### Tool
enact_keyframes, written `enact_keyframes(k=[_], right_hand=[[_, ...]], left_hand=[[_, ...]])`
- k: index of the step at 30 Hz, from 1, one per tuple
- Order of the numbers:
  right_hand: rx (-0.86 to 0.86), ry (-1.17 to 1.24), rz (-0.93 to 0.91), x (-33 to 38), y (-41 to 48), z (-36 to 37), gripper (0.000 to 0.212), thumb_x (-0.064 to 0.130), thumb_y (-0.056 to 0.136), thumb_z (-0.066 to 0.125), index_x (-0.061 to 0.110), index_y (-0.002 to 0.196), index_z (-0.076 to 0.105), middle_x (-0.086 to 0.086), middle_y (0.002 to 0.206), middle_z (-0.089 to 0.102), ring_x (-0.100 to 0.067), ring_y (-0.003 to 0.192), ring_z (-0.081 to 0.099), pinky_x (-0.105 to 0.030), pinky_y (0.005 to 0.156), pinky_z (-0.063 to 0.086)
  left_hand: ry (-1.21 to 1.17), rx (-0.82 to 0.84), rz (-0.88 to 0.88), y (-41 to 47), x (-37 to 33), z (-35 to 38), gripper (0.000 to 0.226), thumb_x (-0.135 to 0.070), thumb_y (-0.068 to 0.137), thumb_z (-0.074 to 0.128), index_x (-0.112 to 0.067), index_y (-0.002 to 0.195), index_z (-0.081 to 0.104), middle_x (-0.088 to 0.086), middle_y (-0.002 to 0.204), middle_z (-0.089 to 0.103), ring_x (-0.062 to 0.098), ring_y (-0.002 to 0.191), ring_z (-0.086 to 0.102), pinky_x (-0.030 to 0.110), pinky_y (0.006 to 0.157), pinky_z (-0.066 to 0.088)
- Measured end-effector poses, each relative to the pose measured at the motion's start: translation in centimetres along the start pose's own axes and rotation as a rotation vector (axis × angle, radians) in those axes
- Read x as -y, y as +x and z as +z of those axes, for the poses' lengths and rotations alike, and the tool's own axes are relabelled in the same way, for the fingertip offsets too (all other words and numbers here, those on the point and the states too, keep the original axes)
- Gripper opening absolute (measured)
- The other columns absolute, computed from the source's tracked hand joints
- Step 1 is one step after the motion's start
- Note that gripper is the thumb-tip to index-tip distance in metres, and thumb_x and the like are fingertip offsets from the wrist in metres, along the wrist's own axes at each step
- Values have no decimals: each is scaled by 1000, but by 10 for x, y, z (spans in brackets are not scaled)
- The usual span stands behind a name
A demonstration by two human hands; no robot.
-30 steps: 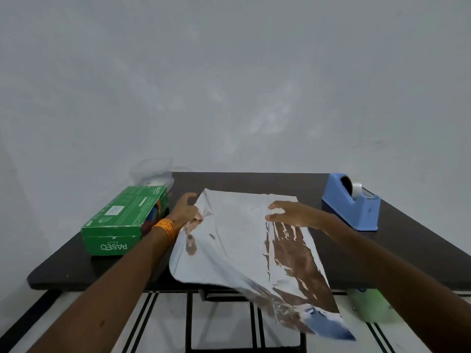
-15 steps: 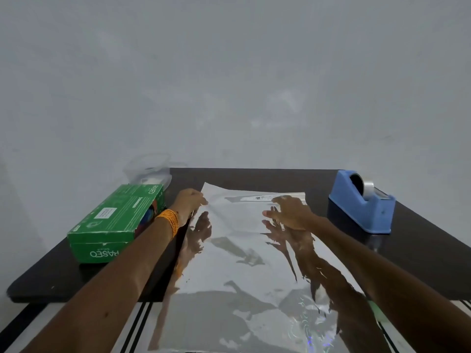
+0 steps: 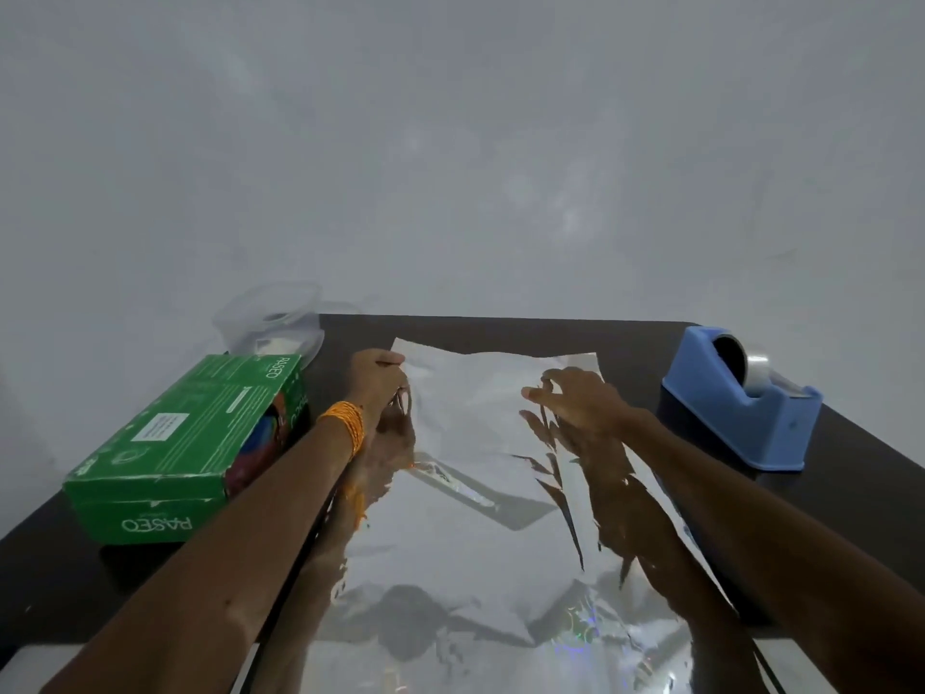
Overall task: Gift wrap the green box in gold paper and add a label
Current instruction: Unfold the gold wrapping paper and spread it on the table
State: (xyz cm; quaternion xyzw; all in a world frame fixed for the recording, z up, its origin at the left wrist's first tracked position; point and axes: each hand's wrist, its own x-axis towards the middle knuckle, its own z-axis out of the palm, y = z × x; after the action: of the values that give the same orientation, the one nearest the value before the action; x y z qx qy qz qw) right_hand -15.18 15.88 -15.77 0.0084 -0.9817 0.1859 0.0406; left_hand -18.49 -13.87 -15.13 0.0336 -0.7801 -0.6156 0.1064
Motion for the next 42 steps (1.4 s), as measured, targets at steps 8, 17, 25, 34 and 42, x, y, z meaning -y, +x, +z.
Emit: enact_keyframes(k=[8, 17, 25, 34, 42], right_hand=[[-97, -201, -76, -15, 56, 12, 70, 87, 75, 27, 25, 73, 58, 8, 91, 65, -15, 96, 60, -43, 93, 46], [-120, -266, -190, -13, 60, -2, 52, 65, 93, 44, 17, 85, 64, 5, 97, 64, -16, 105, 58, -39, 95, 42], [-173, -233, -90, -21, 53, 8, 74, 86, 84, 19, 28, 106, 59, 2, 112, 67, -23, 110, 62, -46, 98, 49], [-56, -85, -49, -38, 60, 14, 102, 97, 72, 18, 23, 134, 53, -3, 144, 54, -27, 131, 51, -53, 110, 39], [-71, -56, -140, 73, -18, -17, 68, 66, 95, 41, 19, 144, 46, -7, 151, 47, -30, 137, 45, -50, 114, 33]], left_hand=[[69, -109, 0, 31, 9, 11, 43, 11, 79, 61, -9, 116, 67, 8, 118, 64, 28, 107, 62, 41, 87, 58], [439, -30, 242, 30, 11, 18, 42, -13, 86, 68, -5, 126, 60, 8, 133, 52, 26, 117, 56, 30, 94, 49], [1037, 194, 334, 8, 9, 20, 47, -54, 95, 45, -17, 115, 65, 4, 122, 64, 25, 121, 51, 50, 105, 40], [715, 281, 229, -38, -34, -11, 62, -56, 93, 52, -15, 140, 48, 9, 144, 49, 29, 130, 48, 42, 108, 38], [858, 57, 219, -79, -69, -111, 59, -52, 88, 59, -17, 135, 51, 8, 140, 53, 29, 125, 51, 39, 101, 43]])
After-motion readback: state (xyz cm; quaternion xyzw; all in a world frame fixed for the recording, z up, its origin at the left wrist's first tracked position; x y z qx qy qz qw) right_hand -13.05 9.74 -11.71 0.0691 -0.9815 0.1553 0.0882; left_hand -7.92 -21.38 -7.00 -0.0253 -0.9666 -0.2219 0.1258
